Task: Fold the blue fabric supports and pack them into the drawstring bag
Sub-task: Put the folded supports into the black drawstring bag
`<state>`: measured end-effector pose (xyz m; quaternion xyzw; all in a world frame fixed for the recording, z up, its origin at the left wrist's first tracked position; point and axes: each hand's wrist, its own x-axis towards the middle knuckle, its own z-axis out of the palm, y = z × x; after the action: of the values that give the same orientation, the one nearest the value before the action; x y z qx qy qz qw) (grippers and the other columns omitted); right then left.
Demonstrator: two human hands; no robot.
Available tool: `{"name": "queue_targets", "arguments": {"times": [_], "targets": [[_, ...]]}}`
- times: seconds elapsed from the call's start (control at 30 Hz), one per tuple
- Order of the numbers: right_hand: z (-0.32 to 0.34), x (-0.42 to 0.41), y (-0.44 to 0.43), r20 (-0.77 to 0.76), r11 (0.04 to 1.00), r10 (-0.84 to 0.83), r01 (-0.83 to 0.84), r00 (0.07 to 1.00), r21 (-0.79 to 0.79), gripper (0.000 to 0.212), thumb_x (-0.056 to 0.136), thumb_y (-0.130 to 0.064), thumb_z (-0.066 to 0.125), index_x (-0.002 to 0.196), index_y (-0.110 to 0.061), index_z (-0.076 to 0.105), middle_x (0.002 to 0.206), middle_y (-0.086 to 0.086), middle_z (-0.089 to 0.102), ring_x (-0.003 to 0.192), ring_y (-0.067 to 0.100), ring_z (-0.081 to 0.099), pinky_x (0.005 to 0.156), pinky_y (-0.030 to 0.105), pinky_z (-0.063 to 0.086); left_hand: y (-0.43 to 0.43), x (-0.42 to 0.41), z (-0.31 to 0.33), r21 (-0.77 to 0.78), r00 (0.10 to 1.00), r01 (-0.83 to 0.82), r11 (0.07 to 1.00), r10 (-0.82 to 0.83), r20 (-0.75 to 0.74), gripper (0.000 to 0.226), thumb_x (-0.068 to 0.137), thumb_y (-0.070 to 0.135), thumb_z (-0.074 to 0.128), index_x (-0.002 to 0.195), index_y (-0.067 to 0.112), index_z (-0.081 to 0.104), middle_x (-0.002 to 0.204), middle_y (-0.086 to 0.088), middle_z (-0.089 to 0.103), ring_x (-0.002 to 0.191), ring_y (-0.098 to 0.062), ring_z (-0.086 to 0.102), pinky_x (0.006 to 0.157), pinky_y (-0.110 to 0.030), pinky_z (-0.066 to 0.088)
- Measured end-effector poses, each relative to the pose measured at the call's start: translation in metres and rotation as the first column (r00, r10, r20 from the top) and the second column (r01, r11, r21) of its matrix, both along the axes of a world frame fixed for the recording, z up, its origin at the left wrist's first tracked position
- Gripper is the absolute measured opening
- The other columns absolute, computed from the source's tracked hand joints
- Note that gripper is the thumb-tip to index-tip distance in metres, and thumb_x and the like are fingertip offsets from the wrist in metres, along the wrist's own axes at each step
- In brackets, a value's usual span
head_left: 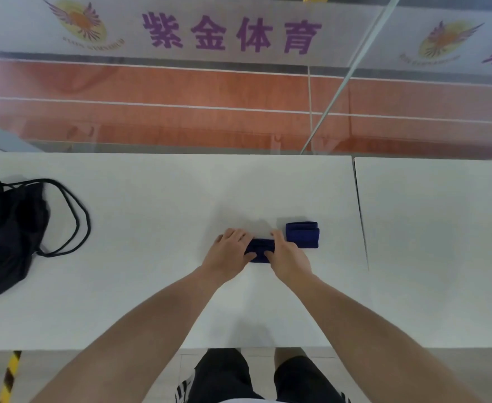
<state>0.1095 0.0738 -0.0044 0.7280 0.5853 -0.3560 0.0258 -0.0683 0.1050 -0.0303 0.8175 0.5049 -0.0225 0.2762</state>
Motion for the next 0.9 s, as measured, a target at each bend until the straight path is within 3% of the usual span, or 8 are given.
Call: {"name": "queue_targets", "arguments": {"times": [0.17,0.3,0.4,0.47,0.6,0.77,0.83,0.9], "targets": [[-0.005,-0.011,-0.002,0.105,0.994,0.105,-0.109,0.989,0.027,0.022,0.101,-0.019,0.046,0.123,-0.016,0.042,0.083,0.003,0.063,0.065,0.027,0.055,0.055,0.035,0.044,0.005,0.007,-0.009,0.049,0.993,0.056,0.997,-0.05,-0.11,0.039,0.098,0.037,0.056,0.131,0.018,0.054,0.126,-0.003,0.053,0.12,-0.026,0.043,0.102,-0.038,0.037],[0.002,-0.011,-0.003,0.117,0.99,0.131,-0.137,0.984,0.038,0.024,0.097,-0.016,0.05,0.121,-0.017,0.045,0.093,0.005,0.068,0.07,0.029,0.061,0.056,0.033,0.04,0.012,0.012,0.0,-0.075,0.992,0.041,0.996,-0.049,-0.119,0.038,0.095,0.034,0.059,0.127,0.014,0.053,0.125,-0.006,0.051,0.12,-0.03,0.044,0.103,-0.039,0.037],[0.013,-0.002,-0.005,0.014,0.996,0.087,-0.087,0.996,0.0,0.022,0.094,-0.018,0.051,0.115,-0.02,0.049,0.091,0.004,0.069,0.074,0.03,0.065,0.057,0.034,0.045,0.012,0.017,0.017,-0.188,0.999,0.01,0.982,-0.016,-0.031,0.033,0.089,0.031,0.062,0.115,0.012,0.053,0.117,-0.005,0.052,0.106,-0.028,0.055,0.093,-0.038,0.045],[0.026,0.007,-0.003,-0.139,0.996,-0.077,0.07,0.987,-0.06,0.018,0.092,-0.02,0.049,0.11,-0.02,0.053,0.088,0.005,0.068,0.073,0.028,0.064,0.06,0.036,0.05,0.011,0.023,0.033,-0.186,0.999,0.026,0.982,-0.021,0.026,0.03,0.087,0.029,0.063,0.109,0.013,0.051,0.112,-0.003,0.051,0.096,-0.027,0.057,0.083,-0.035,0.046],[0.056,0.03,0.006,-0.384,0.782,-0.623,0.525,0.682,-0.337,0.028,0.096,-0.037,0.048,0.101,-0.011,0.056,0.094,0.013,0.071,0.06,0.023,0.069,0.054,0.03,0.049,0.008,0.035,0.059,-0.015,0.981,0.165,0.986,-0.162,0.105,0.022,0.084,0.019,0.059,0.102,0.016,0.048,0.105,0.0,0.049,0.096,-0.021,0.051,0.084,-0.031,0.044],[0.068,0.077,0.009,-0.393,0.615,-0.781,0.493,0.485,-0.615,0.033,0.091,-0.029,0.067,0.113,-0.004,0.066,0.093,0.016,0.076,0.071,0.025,0.071,0.06,0.029,0.055,0.004,0.058,0.066,0.355,0.902,0.369,0.859,-0.424,0.087,0.026,0.085,0.022,0.058,0.11,0.017,0.052,0.107,0.0,0.055,0.1,-0.024,0.051,0.09,-0.036,0.047],[0.065,0.095,0.009,-0.428,0.596,-0.801,0.497,0.419,-0.63,0.031,0.093,-0.02,0.068,0.116,0.0,0.065,0.101,0.018,0.074,0.079,0.028,0.072,0.066,0.031,0.058,0.0,0.066,0.068,0.314,0.927,0.31,0.897,-0.359,0.11,0.041,0.086,0.037,0.064,0.122,0.021,0.049,0.122,0.0,0.051,0.111,-0.024,0.046,0.098,-0.037,0.045],[0.061,0.11,0.009,-0.484,0.604,-0.797,0.505,0.362,-0.617,0.027,0.095,-0.015,0.066,0.117,0.0,0.065,0.108,0.02,0.071,0.087,0.03,0.073,0.075,0.032,0.06,-0.007,0.076,0.073,0.107,0.974,0.108,0.988,-0.127,0.188,0.064,0.085,0.056,0.064,0.135,0.025,0.04,0.138,0.002,0.039,0.123,-0.019,0.036,0.103,-0.031,0.039]]}}
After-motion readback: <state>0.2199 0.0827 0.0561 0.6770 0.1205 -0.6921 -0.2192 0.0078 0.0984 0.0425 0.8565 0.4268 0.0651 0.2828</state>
